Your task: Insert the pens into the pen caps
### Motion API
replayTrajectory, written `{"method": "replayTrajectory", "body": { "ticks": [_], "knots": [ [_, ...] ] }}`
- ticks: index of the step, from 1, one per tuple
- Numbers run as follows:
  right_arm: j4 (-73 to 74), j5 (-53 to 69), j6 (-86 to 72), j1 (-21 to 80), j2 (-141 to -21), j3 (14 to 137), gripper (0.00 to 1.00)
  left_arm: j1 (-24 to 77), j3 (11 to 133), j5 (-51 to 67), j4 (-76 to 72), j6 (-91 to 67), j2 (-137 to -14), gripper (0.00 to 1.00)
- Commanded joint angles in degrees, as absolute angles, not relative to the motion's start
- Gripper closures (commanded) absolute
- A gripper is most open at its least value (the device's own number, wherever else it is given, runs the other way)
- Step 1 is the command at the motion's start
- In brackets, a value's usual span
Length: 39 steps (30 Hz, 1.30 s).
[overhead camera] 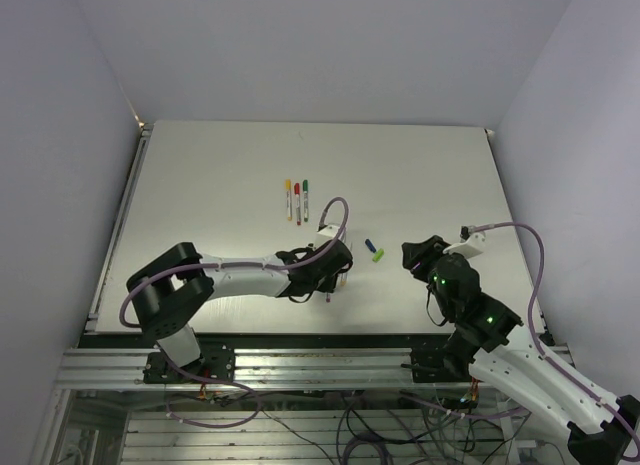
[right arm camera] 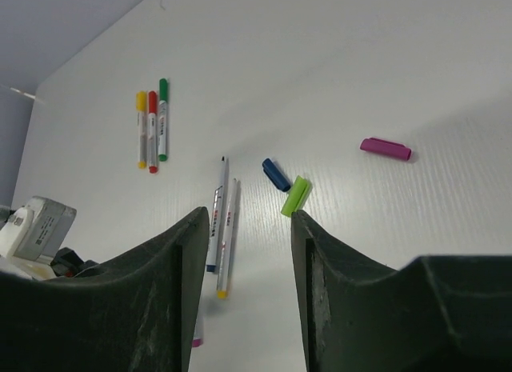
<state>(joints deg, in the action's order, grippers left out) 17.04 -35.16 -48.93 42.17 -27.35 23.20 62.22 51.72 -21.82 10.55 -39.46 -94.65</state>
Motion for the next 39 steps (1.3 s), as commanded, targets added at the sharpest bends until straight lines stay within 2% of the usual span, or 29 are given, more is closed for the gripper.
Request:
{"method": "replayTrajectory", "body": {
  "ticks": [1,30,33,39],
  "knots": [
    [16.27,-35.08,-49.66,42.06,-26.9,22.41,0.55,62.51,54.1,-21.79,9.74,-39.21,-96.94,0.52],
    [17.75,-34.1,-51.74,42.03,-23.51,22.5,0.59,62.49,54.45,-21.92,19.99,-38.9,-103.48,0.52],
    [17.75,-34.0,-52.03,42.06,-23.64,22.53,0.59,62.49,55.32,-21.54,21.1,-37.58,-104.82,0.53],
    [18.08,-33.95,-52.27,42.01,-23.2,23.02,0.6,62.5,57.11,-22.09,25.02,-36.19,-106.31,0.63]
  ]
}}
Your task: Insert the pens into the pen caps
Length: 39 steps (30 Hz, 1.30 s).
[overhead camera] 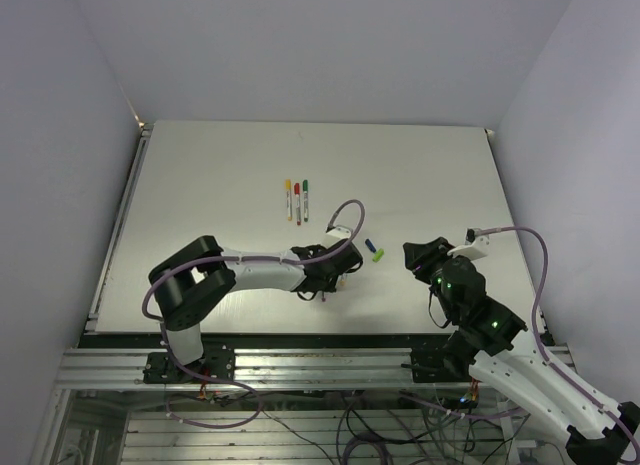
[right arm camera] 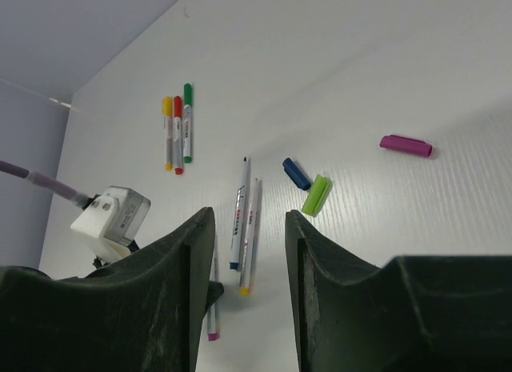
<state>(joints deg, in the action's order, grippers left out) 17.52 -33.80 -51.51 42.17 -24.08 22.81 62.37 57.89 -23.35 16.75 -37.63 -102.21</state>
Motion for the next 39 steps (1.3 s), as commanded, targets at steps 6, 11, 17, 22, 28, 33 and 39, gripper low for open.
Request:
{"method": "replayTrajectory", "body": {
  "ticks": [6,11,17,22,28,33,39],
  "knots": [
    [18.13,-34.16,-52.97,42.08,-22.63,22.98,0.61,62.49,58.1,-23.29,28.49,-35.25,-108.43,0.71],
    [18.76,-34.19,-53.33,42.02,-22.65,23.48,0.61,62.5,56.36,-21.01,27.63,-35.39,-109.18,0.8],
    [20.5,-35.55,-53.89,42.1,-22.9,24.26,0.61,62.51,53.53,-17.88,25.2,-35.23,-107.73,0.93],
    [24.67,-39.62,-54.23,42.01,-26.13,27.15,0.64,62.49,52.92,-19.17,25.76,-35.51,-105.75,0.93],
    [32.78,-43.06,-56.26,41.51,-38.41,34.72,0.61,62.49,53.17,-19.35,25.19,-35.29,-99.33,0.93],
    [33.15,-38.33,-53.99,36.76,-48.09,39.25,0.56,62.49,53.87,-21.15,26.56,-34.89,-92.99,0.93],
    [24.88,-19.23,-42.29,18.13,-55.85,39.48,0.59,62.49,53.18,-22.03,28.05,-35.39,-85.24,0.93]
  ]
}}
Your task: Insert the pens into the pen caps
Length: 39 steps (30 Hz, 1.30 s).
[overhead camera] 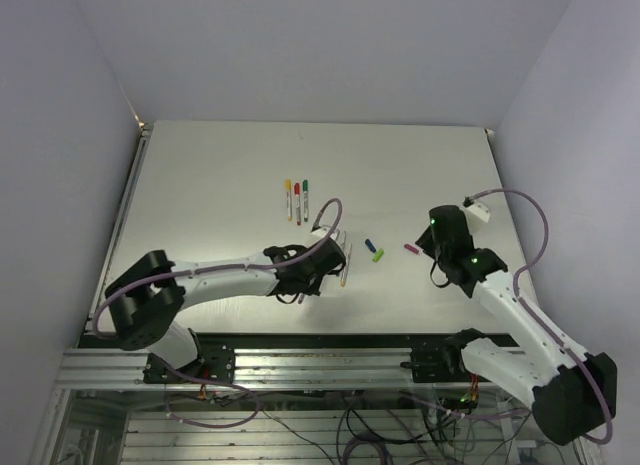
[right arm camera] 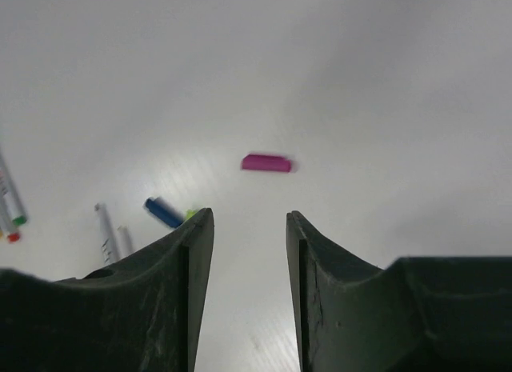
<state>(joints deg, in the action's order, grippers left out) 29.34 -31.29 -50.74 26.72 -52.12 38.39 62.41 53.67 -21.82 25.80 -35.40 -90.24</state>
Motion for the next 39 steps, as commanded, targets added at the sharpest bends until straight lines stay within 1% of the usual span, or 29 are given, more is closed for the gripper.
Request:
{"method": "replayTrajectory", "body": {
  "ticks": [1,6,9,11,14,16,18,24,28,39],
  "knots": [
    [24.29,-17.74,-39.6,16.52,-57.62,40.09,0.6,62.51,52.91,-21.95,28.02,-35.57,-84.02,0.93],
    [23.57,-12.13,-25.74,14.52,-67.25,44.96,0.65,62.5,51.33,-21.03,26.81,-35.89,-78.71,0.93],
    [23.34,-12.05,-19.22,14.55,-70.16,46.54,0.66,62.49,50.82,-20.75,26.7,-35.82,-76.86,0.93],
    [22.08,-12.42,-15.32,14.55,-70.56,46.52,0.62,62.51,50.93,-20.88,27.01,-35.65,-76.5,0.93],
    [21.44,-11.88,-11.45,14.42,-71.24,47.06,0.52,62.49,50.66,-20.29,26.63,-35.43,-76.34,0.93],
    [21.48,-9.21,-9.12,14.35,-72.43,47.52,0.46,62.49,50.21,-19.69,26.06,-35.42,-76.01,0.93],
    [22.12,-7.5,-7.35,14.24,-74.2,48.26,0.44,62.49,49.72,-19.07,25.28,-35.49,-75.31,0.93],
    [23.22,0.63,-1.81,13.41,-79.28,50.42,0.46,62.49,47.94,-18.55,24.05,-36.09,-72.95,0.93],
    [24.43,2.56,-0.11,12.3,-81.95,51.97,0.47,62.49,46.85,-17.87,23.39,-36.51,-72.06,0.93],
    [24.79,6.95,1.45,8.7,-87.51,52.2,0.48,62.5,45.52,-16.7,21.84,-36.99,-71.72,0.93]
  ]
}}
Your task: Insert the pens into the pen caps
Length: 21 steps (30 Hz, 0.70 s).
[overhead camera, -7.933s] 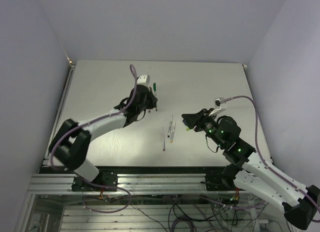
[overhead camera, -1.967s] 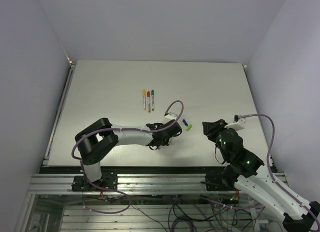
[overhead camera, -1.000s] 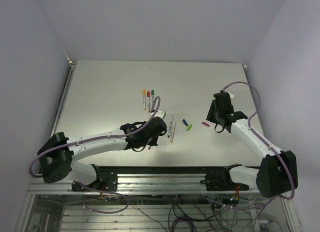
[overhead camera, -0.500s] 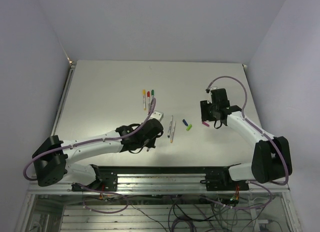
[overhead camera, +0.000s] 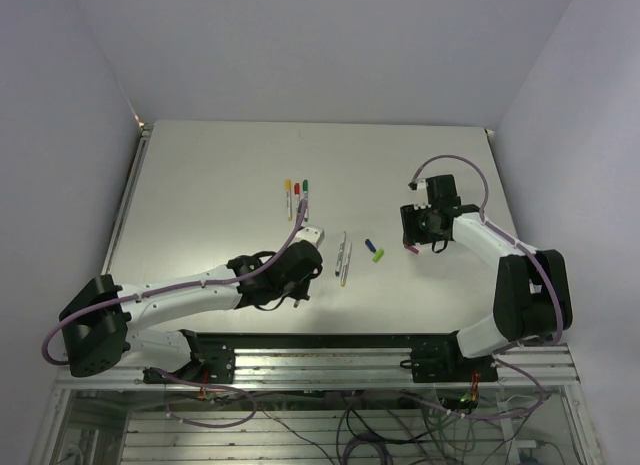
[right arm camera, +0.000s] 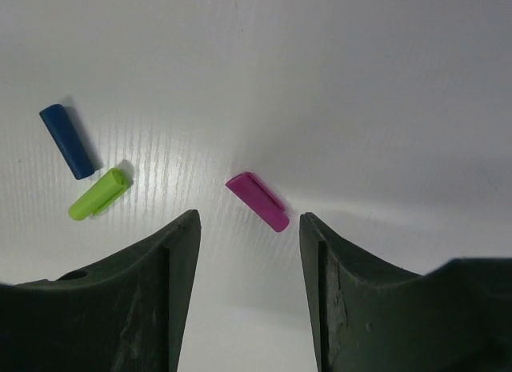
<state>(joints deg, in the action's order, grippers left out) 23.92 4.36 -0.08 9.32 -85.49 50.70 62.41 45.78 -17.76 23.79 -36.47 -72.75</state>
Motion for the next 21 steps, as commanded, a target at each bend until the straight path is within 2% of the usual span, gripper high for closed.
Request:
{"method": "replayTrajectory", "body": {
  "ticks": [1,21],
  "knots": [
    [24.75,7.22,1.49,8.66,-87.85,52.21,0.48,62.49,45.53,-16.66,21.86,-36.96,-71.72,0.93],
    [23.71,3.68,0.4,8.69,-92.75,53.26,0.5,62.31,45.19,-15.64,20.26,-36.91,-73.34,0.93]
  ]
}}
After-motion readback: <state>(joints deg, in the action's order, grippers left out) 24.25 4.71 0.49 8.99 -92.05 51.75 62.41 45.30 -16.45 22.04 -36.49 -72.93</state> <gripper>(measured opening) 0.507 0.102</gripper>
